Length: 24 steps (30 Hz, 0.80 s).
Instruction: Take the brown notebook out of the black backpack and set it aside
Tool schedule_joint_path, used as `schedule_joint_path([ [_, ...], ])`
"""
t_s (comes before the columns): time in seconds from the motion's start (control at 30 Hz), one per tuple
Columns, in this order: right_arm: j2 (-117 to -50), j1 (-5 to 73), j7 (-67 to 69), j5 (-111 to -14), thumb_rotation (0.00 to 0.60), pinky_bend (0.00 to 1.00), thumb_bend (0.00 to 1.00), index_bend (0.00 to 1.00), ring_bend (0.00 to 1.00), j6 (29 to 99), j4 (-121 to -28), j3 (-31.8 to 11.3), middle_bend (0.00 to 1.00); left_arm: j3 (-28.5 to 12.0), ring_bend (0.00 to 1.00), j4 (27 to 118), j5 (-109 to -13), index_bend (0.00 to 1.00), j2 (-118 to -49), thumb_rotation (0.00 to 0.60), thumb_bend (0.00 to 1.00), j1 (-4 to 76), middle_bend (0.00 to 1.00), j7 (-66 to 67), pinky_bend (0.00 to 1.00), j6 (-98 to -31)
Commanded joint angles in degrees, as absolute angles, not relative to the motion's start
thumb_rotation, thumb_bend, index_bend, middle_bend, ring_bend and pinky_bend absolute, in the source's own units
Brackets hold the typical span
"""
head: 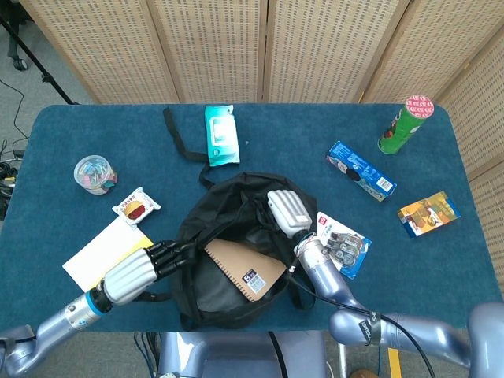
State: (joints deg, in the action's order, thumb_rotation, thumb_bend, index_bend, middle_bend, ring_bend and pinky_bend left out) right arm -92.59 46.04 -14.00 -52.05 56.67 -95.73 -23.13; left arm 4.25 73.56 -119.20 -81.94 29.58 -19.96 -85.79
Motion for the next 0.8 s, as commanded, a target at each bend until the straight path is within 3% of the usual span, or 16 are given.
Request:
schedule_joint_path([
  [0.03, -92.6, 46.35, -14.01, -51.41, 0.6, 0.57, 0.72, 0.71, 0.56, 57.33, -95.99, -23.18, 0.7, 4.59, 0.14, 71.37, -120.1, 0.19, -84.84, 0.6, 0.0, 31.53, 0.04, -21.08, 0.25, -85.49],
  [0.8, -89.48, 48.71, -16.78, -38.49, 0.6, 0.57, 0.72, 0.71, 0.56, 60.13, -104.03, -25.07, 0.7, 2.91, 0.15, 59.44, -115.21, 0.28, -100.57, 0.6, 0.0, 40.67, 0.05, -15.12, 0.25, -75.68],
])
